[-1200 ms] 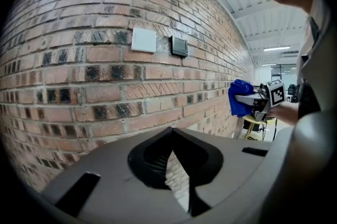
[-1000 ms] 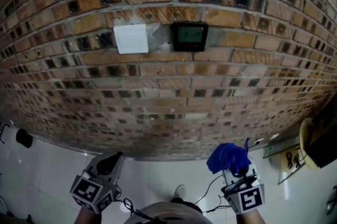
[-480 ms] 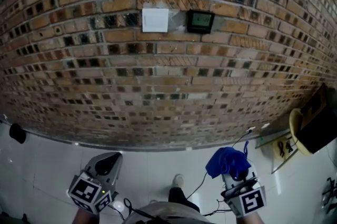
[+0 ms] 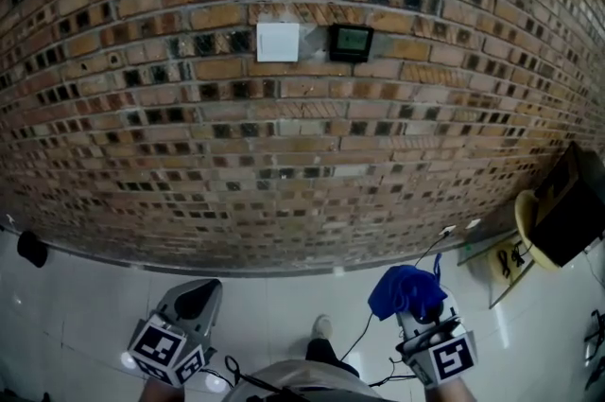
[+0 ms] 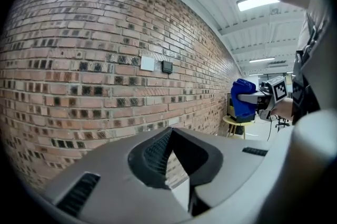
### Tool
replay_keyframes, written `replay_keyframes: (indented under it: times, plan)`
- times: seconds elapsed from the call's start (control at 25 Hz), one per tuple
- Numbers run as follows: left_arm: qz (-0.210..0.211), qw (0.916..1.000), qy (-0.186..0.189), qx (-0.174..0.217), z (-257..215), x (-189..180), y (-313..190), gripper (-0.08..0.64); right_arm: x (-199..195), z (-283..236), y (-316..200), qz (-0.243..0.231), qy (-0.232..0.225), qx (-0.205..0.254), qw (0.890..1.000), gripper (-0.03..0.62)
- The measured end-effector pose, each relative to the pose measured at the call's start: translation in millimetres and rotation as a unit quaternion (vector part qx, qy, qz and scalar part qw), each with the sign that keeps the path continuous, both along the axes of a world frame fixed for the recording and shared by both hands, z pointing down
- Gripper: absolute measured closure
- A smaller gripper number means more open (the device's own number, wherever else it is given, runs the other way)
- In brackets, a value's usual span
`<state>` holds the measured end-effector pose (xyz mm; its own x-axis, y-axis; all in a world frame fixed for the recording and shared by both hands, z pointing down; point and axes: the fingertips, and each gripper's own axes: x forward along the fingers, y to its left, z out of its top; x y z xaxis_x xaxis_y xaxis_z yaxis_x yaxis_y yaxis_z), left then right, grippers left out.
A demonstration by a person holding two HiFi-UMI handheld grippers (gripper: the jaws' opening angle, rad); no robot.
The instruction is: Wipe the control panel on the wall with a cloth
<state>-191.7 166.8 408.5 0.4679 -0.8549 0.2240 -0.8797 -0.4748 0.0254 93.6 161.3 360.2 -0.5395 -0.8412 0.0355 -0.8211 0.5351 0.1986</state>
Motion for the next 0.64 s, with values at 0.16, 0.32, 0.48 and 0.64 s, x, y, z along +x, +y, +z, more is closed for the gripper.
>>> replay_keyframes:
  times: [0.16,0.32,0.48,0.64]
  plan:
    - [0.002,1.0000,-0.001,0.000,0.8,1.5,4.7,0.558,-2.2,-0.8,4.9,-0.003,0.001,0.003,1.000,0.503]
    - [0.002,1.0000,0.000,0.000,1.1,0.1,5.5,0.559,-7.1,-0.7,4.7,-0.007,0.001,0.005,1.000,0.503]
    - [-0.001,1.0000,-0.001,-0.002,3.0,-1.4,7.9,0.558,-11.6,1.4,3.5,-0.013,0.000,0.002,1.000,0.505]
    - [-0.002,1.0000,0.001,-0.002,5.0,-2.3,9.5,0.559,-15.0,3.4,2.6,-0.016,0.001,0.000,1.000,0.505]
